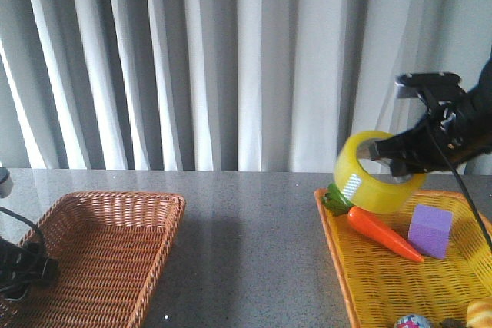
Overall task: Transfer tape with both arms
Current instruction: 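Grasp the tape roll rim with the right gripper and lift it, then set the tape roll on the table between baskets, release, withdraw right gripper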
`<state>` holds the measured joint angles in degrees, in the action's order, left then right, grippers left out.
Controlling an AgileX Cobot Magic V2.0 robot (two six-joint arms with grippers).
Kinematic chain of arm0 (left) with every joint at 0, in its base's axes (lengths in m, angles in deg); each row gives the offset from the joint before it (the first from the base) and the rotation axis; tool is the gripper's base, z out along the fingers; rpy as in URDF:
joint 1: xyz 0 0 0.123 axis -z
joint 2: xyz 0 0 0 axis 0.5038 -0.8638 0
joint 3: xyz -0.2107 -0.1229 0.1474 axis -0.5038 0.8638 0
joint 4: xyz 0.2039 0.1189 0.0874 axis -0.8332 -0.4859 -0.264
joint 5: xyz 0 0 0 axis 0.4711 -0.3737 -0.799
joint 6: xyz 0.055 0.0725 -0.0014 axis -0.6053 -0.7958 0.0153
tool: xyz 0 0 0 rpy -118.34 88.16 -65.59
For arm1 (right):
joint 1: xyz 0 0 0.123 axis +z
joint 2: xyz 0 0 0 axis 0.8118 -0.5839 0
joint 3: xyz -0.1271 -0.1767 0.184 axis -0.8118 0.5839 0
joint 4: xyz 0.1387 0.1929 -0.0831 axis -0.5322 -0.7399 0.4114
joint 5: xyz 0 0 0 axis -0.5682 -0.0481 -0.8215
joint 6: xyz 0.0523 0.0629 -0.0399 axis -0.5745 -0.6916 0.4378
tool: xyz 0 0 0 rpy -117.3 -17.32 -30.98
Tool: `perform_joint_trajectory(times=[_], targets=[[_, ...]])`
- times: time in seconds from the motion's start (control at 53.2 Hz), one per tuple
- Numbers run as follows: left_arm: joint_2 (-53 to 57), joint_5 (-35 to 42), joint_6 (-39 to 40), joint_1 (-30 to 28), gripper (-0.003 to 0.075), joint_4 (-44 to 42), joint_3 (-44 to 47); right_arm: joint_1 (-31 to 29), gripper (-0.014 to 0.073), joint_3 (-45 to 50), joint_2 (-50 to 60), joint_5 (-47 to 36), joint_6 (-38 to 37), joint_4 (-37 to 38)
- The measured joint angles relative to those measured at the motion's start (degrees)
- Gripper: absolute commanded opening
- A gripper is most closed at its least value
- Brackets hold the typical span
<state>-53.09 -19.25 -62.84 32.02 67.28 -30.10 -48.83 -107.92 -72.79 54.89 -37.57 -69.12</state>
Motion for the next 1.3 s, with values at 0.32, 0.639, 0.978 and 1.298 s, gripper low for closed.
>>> perform_joint_trajectory(times=[0.32, 0.639, 0.978, 1.298], targets=[[0.0, -0.4, 0.0, 0.0, 0.0485, 0.0, 0.0, 15.9, 0.0152, -1.0, -7.9, -0.6, 1.9, 2.2], [0.0, -0.4, 0.0, 0.0, 0.0485, 0.0, 0.0, 19.0, 0.0173, -0.9, -19.4, -0.5, -0.9, 6.9], [0.0, -0.4, 0.0, 0.0, 0.0485, -0.1, 0.0, 19.0, 0.0482, -0.9, -21.7, -3.4, -0.9, 7.0], [0.0, -0.4, 0.0, 0.0, 0.0485, -0.2, 0.0, 19.0, 0.0591, -4.7, -16.6, -3.3, -1.1, 7.5]])
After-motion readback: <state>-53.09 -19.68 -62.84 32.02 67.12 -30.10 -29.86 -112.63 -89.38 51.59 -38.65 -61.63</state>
